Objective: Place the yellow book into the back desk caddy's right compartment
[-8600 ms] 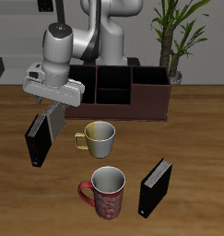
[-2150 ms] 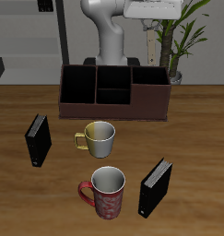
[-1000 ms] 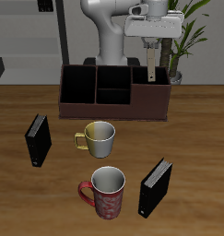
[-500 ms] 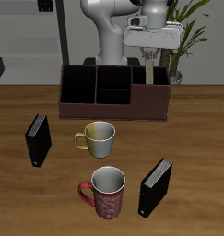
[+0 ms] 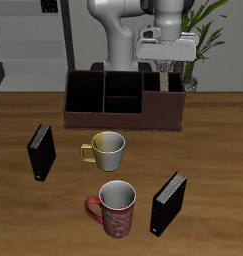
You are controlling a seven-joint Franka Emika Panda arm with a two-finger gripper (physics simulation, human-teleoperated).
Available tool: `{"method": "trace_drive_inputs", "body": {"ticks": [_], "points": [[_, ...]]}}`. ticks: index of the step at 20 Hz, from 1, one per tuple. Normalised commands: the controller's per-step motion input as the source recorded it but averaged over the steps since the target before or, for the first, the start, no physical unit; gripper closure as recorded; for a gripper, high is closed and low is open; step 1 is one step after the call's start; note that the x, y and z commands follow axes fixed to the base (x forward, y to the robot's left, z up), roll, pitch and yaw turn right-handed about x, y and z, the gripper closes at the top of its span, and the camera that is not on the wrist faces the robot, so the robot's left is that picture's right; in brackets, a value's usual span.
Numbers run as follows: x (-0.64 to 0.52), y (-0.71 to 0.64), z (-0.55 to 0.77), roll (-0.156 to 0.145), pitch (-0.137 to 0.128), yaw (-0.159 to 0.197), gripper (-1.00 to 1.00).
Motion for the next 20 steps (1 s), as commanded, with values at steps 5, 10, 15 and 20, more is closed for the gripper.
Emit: {"method": "trace_drive_inputs", "body": {"ticks": [5,10,15,20], "points": [[0.01,0.05,-0.09,0.007,0.002,-0.008,1.00],[0.06,-0.03,-0.19,-0.009,0.031,0.014,1.00],[0.16,-0.05,-0.24,-0.016,0.066,-0.004,1.00],[0.11,-0.03,-0.15,0.002,0.072,-0.007,-1.00]]}}
